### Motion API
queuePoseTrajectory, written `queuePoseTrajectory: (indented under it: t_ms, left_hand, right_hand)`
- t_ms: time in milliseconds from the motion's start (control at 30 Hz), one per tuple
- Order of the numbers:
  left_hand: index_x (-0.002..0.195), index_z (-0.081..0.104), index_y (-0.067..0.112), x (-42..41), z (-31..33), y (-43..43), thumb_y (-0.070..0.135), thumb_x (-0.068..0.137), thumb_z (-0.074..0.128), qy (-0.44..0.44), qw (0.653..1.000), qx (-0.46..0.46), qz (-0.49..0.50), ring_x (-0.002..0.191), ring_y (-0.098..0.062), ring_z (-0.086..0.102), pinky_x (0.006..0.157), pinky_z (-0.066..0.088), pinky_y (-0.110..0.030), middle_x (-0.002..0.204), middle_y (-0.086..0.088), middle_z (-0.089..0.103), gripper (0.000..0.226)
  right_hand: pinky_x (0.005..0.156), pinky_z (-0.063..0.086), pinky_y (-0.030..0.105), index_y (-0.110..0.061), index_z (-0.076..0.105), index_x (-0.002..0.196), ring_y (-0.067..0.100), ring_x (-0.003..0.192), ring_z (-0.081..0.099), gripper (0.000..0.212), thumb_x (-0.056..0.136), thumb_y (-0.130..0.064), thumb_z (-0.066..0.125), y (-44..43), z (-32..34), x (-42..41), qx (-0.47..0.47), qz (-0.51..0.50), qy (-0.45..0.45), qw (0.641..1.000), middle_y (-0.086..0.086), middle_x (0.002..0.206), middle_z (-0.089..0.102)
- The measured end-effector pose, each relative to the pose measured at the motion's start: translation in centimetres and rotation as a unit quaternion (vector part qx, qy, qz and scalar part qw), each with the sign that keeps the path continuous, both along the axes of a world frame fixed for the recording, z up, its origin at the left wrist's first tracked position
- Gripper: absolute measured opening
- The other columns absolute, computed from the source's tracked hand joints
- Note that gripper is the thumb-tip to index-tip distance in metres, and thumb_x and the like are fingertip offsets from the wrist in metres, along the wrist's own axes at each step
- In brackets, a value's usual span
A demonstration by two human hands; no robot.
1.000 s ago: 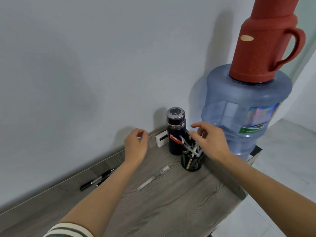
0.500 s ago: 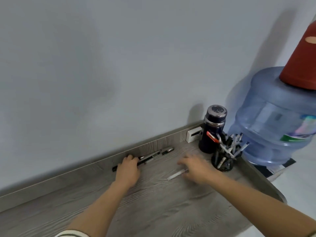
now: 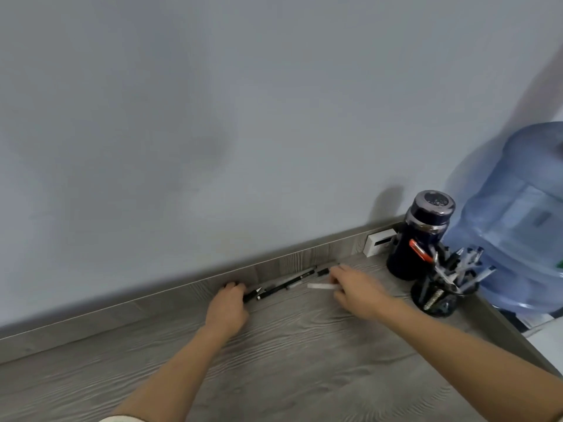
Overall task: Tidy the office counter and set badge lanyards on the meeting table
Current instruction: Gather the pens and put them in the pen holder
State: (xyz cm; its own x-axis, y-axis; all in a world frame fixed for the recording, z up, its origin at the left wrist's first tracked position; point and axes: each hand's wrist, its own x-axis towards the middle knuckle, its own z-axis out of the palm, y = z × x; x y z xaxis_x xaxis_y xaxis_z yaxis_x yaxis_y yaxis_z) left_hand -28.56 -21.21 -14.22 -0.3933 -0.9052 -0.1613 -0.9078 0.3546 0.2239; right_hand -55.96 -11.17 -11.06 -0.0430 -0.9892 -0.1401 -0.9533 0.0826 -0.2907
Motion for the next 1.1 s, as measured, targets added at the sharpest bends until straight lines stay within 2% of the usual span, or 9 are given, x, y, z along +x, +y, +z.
queuePoseTrajectory:
  t_ms: [133,267,400,500,600,767,867,967,1100]
  left_hand:
    - [0.115,0.057,0.01,0.2,0.5,0.3,0.011,0.083,0.054,0.08,0.997,0.0,0.011,0.103,-0.029,0.057,0.082,0.042,-0.033,0.114,-0.009,0.056,0.032]
    - [0.103,0.058,0.01,-0.7,1.4,0.5,0.012,0.083,0.055,0.144,0.989,-0.022,0.007,0.093,-0.026,0.058,0.072,0.042,-0.032,0.103,-0.006,0.056,0.02]
    - [0.1,0.058,0.014,-2.8,1.7,0.7,0.018,0.085,0.057,0.113,0.992,0.003,-0.055,0.093,-0.026,0.057,0.071,0.044,-0.033,0.103,-0.003,0.052,0.015]
    - [0.105,0.058,0.015,-3.2,0.9,0.2,0.02,0.088,0.057,0.061,0.996,0.014,-0.066,0.101,-0.028,0.058,0.075,0.045,-0.034,0.109,-0.005,0.054,0.018]
    - [0.108,0.059,0.014,-3.5,0.6,-0.2,0.018,0.085,0.057,0.028,0.997,0.015,-0.068,0.106,-0.029,0.057,0.078,0.045,-0.034,0.112,-0.008,0.058,0.023]
    - [0.105,0.059,0.015,-2.6,0.7,-0.1,0.022,0.077,0.057,-0.001,0.996,0.046,-0.078,0.098,-0.026,0.06,0.065,0.039,-0.029,0.104,-0.005,0.065,0.029]
    - [0.104,0.057,0.018,-1.0,0.6,-0.1,0.023,0.076,0.054,0.013,0.998,0.045,-0.038,0.095,-0.028,0.062,0.063,0.037,-0.029,0.098,-0.005,0.066,0.028]
    - [0.107,0.058,0.019,0.6,0.8,0.1,0.02,0.081,0.053,0.041,0.998,0.047,0.01,0.097,-0.028,0.062,0.066,0.039,-0.029,0.101,-0.005,0.067,0.027]
    - [0.086,0.058,0.02,2.3,0.7,0.4,0.014,0.085,0.051,0.102,0.989,0.081,0.07,0.09,-0.03,0.062,0.065,0.042,-0.032,0.09,-0.007,0.067,0.009]
  right_hand:
    - [0.077,0.044,0.034,-0.029,0.057,0.114,0.022,0.101,0.06,0.024,0.089,-0.03,0.055,-2.6,0.1,1.0,-0.018,-0.002,0.038,0.999,-0.007,0.112,0.051]
    - [0.083,0.045,0.035,-0.031,0.059,0.121,0.024,0.109,0.059,0.036,0.087,-0.04,0.064,-4.3,-1.0,0.7,0.03,-0.014,0.035,0.999,-0.003,0.118,0.053]
    - [0.076,0.037,0.03,-0.032,0.062,0.116,0.022,0.109,0.058,0.033,0.085,-0.043,0.067,-4.3,-1.4,0.1,0.03,-0.001,0.027,0.999,-0.004,0.112,0.061]
    - [0.073,0.039,0.03,-0.024,0.066,0.1,0.023,0.103,0.06,0.026,0.083,-0.045,0.068,-4.1,-1.5,0.1,0.055,0.023,0.048,0.997,-0.001,0.104,0.067]
    - [0.068,0.039,0.03,-0.019,0.066,0.095,0.026,0.096,0.062,0.025,0.084,-0.042,0.067,-3.4,-1.1,-1.0,0.09,0.022,0.046,0.995,0.004,0.098,0.068]
    - [0.063,0.04,0.03,-0.025,0.058,0.08,0.02,0.078,0.056,0.016,0.083,-0.04,0.059,-1.8,-0.2,-2.5,0.114,-0.02,0.03,0.993,-0.004,0.081,0.059]
    - [0.066,0.038,0.031,-0.026,0.056,0.085,0.022,0.082,0.057,0.014,0.089,-0.038,0.05,-1.9,0.3,-2.0,0.063,-0.024,0.038,0.997,-0.003,0.086,0.063]
    - [0.067,0.039,0.034,-0.025,0.05,0.083,0.027,0.085,0.06,0.014,0.092,-0.035,0.045,-3.2,0.9,-0.2,0.01,0.0,0.05,0.999,0.001,0.089,0.067]
    - [0.074,0.044,0.035,-0.022,0.06,0.109,0.028,0.095,0.062,0.023,0.095,-0.031,0.044,-5.3,0.6,3.0,-0.013,0.096,0.045,0.994,0.001,0.109,0.062]
